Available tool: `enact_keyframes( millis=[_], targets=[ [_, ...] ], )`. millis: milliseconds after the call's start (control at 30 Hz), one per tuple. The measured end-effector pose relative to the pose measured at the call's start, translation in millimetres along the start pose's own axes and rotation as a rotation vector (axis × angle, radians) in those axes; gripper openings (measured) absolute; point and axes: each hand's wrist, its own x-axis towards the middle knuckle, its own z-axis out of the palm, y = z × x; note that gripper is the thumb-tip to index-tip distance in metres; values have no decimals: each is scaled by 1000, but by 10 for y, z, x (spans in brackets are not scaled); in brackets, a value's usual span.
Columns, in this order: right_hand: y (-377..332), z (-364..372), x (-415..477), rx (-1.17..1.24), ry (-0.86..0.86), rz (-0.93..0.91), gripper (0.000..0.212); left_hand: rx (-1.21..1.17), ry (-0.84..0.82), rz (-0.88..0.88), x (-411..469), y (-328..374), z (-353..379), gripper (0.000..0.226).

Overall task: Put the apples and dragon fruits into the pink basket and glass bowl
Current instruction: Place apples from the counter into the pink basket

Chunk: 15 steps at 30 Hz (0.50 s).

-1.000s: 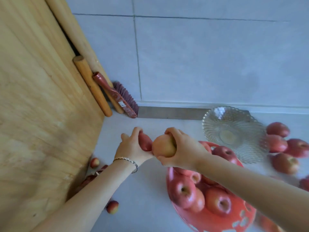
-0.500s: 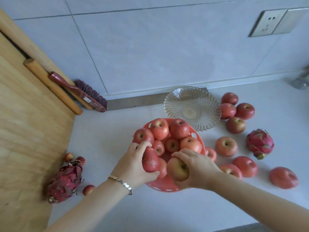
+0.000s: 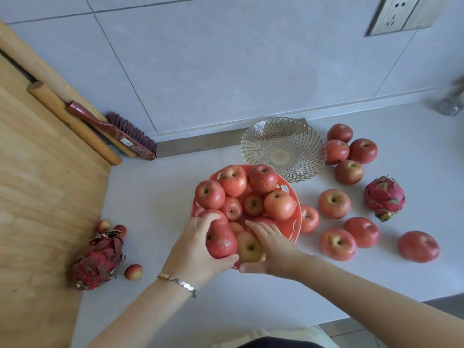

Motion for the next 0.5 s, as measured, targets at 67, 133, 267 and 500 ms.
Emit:
enact_keyframes(
  millis=[67,133,267,500],
  targets=[
    [36,-33,-35,1,36,-29,117,-18,-20,28,4,52,96,82],
    [44,-100,-82,72,91,-104,114,-11,-33,61,36,129,179,89],
    [-50,-298,-146,238,199,-268,110,-8,-28,135,157,326,290,100],
    [185,-495,-274,212,456,-288,79,-22,-212,312,271,397,191,95]
  ],
)
